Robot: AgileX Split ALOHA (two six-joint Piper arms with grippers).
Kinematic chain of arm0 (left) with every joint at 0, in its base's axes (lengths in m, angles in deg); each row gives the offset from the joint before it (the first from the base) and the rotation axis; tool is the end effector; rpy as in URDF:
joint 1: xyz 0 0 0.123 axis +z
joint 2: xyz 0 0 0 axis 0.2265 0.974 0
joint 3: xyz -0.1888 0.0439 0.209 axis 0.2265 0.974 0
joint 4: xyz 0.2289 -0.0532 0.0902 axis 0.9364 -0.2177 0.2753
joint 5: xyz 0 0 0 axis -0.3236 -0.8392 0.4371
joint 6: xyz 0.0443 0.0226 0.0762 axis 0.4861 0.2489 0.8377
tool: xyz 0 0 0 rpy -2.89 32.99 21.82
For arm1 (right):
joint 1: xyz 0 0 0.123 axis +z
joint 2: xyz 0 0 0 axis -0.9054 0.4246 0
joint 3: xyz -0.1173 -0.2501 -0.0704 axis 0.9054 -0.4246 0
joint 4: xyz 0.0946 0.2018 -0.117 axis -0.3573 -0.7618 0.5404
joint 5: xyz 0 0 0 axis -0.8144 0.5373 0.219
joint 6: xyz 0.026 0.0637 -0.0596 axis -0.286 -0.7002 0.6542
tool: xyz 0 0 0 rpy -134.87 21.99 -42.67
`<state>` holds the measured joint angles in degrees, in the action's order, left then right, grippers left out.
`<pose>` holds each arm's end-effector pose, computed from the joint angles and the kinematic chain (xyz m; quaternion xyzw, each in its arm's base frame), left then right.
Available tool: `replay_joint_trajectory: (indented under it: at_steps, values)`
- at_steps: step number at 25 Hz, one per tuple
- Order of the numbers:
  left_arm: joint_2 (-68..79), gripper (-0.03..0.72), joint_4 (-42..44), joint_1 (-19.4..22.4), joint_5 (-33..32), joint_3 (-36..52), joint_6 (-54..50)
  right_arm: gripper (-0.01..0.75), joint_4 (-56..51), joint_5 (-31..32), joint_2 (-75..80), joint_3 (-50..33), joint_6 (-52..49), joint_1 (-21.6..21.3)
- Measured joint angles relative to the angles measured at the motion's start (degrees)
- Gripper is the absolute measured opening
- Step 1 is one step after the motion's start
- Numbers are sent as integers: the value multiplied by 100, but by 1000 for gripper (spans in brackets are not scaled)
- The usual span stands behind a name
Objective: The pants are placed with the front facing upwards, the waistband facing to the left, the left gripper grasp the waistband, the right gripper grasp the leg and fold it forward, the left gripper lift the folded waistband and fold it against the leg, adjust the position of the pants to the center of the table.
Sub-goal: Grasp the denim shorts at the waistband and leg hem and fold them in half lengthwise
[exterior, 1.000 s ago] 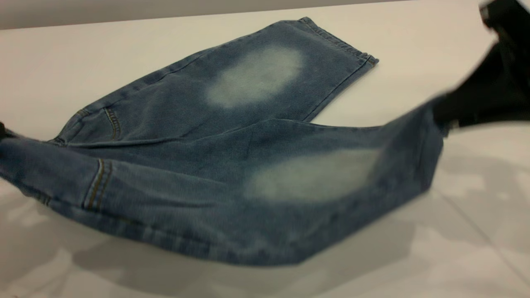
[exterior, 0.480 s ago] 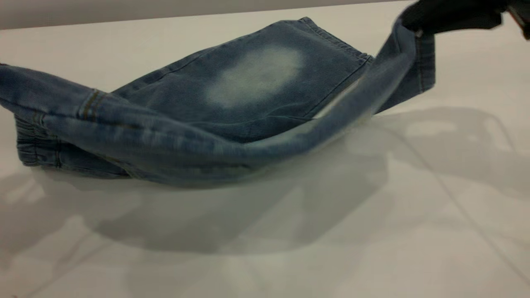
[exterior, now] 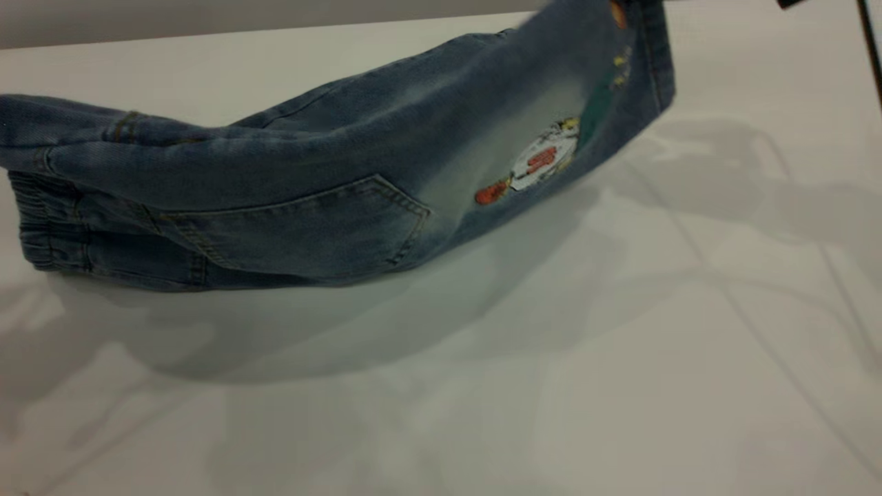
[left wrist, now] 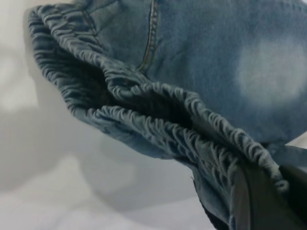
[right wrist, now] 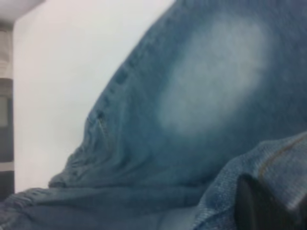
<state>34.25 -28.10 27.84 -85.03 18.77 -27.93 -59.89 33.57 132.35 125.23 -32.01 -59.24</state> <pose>0.2169 0.0137 0.2027 -0.2887 0.8911 -0.2597 0.2350 0.3748 0.0962 0.1754 0.0418 0.8960 0.3937 0.2011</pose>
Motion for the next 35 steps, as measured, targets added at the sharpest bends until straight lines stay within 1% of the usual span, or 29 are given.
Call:
replay_joint_trajectory:
  at_steps: [4,8,11,16,25,35]
  values:
    - [5,104,362,0,101,0,-349,22,-35,-6,284,338,-5,222]
    - [5,104,770,0,283,0,-921,22,-157,-87,609,640,-58,406]
    - [13,104,927,0,461,0,-1216,22,-157,-146,831,895,-146,415]
    - [257,104,1215,0,517,0,-1695,22,-164,-166,1229,1375,-306,415]
    - [888,104,1073,0,1203,0,-1881,22,-158,-85,1915,2273,-444,453]
    - [1436,104,344,0,2409,0,-2006,22,-198,-194,2571,3022,-455,528]
